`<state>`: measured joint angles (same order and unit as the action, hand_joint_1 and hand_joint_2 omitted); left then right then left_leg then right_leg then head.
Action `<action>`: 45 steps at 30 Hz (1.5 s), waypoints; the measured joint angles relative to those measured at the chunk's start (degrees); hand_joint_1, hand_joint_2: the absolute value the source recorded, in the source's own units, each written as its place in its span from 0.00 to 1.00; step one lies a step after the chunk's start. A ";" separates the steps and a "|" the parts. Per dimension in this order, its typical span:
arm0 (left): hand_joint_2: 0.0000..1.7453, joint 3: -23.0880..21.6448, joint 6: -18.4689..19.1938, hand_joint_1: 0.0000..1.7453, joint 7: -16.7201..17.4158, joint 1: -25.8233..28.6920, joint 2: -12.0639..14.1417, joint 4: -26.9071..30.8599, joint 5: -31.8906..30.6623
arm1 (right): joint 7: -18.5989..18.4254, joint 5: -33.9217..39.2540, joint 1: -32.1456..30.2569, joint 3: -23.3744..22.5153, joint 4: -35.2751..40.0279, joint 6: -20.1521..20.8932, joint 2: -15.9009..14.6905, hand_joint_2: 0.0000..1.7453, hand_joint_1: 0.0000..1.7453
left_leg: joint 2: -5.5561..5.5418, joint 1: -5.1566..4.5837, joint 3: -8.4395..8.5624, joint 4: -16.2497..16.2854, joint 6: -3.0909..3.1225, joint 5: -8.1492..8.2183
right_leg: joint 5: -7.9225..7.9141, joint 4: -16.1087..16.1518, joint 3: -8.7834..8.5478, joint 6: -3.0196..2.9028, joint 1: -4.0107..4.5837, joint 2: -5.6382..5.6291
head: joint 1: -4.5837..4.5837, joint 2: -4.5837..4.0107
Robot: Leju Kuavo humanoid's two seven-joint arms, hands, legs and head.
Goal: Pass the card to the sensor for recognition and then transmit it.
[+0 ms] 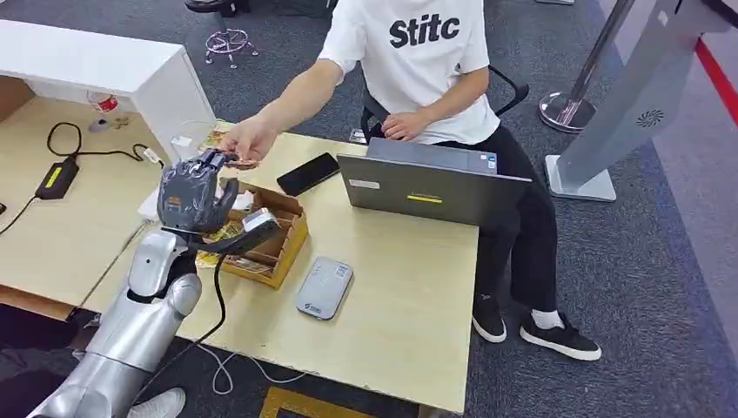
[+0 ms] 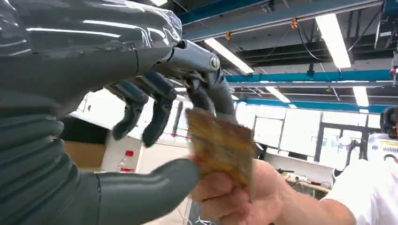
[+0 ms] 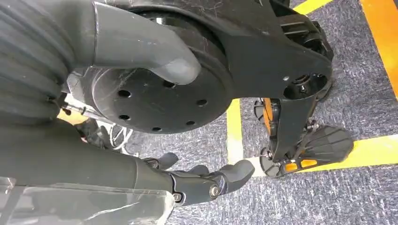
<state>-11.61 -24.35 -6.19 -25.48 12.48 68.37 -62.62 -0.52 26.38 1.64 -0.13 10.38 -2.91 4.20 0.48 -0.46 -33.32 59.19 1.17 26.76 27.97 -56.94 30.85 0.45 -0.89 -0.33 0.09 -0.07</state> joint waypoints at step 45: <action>1.00 -3.50 5.64 0.00 -0.90 23.67 6.34 12.85 -2.97 | 0.17 -0.53 -0.65 -3.83 -0.02 -1.01 1.11 1.00 0.00 | -0.02 0.01 -0.19 -0.04 0.00 -0.10 | -0.06 0.00 0.30 0.06 0.00 0.04 | 0.00 0.00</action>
<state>-15.10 -18.71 -7.08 -1.81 18.82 81.22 -65.59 -0.35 25.86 0.98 -3.96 10.36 -3.91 5.31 0.46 -0.45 -33.51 59.15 1.17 26.66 27.91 -56.93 31.14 0.51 -0.90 -0.29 0.09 -0.07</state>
